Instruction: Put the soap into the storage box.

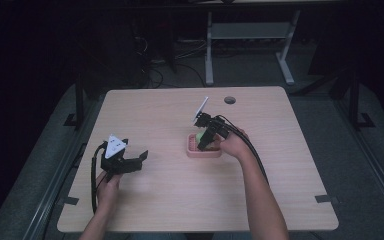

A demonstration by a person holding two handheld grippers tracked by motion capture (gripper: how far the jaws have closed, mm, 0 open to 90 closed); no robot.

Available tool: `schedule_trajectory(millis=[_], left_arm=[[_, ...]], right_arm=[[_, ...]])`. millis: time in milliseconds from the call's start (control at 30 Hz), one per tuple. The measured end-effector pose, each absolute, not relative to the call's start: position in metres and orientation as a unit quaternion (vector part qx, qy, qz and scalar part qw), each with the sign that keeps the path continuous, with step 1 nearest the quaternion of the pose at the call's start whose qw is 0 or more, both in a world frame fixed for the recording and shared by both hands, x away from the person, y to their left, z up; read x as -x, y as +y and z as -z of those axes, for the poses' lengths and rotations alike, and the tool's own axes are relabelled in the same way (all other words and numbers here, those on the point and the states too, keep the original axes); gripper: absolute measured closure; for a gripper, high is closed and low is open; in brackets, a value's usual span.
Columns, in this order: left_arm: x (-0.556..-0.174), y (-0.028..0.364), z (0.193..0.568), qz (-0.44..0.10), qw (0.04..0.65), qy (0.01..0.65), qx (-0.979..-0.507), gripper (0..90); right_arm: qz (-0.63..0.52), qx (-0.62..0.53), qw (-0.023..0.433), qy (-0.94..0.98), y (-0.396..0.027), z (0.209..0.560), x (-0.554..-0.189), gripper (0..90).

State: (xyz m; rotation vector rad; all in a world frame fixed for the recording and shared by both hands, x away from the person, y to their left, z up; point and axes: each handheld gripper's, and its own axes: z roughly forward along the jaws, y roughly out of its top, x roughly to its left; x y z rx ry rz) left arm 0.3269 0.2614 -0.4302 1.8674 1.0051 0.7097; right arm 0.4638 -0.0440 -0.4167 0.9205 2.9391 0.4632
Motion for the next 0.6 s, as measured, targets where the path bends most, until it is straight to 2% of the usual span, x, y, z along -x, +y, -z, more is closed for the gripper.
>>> schedule_trajectory(millis=[600], left_arm=[[-0.3270, 0.2620, 0.4300, -0.285, 0.436, 0.404, -0.752, 14.3]], right_arm=[[-0.147, -0.298, 0.013, 0.943, -0.0433, 0.4168, -0.4635, 25.7]])
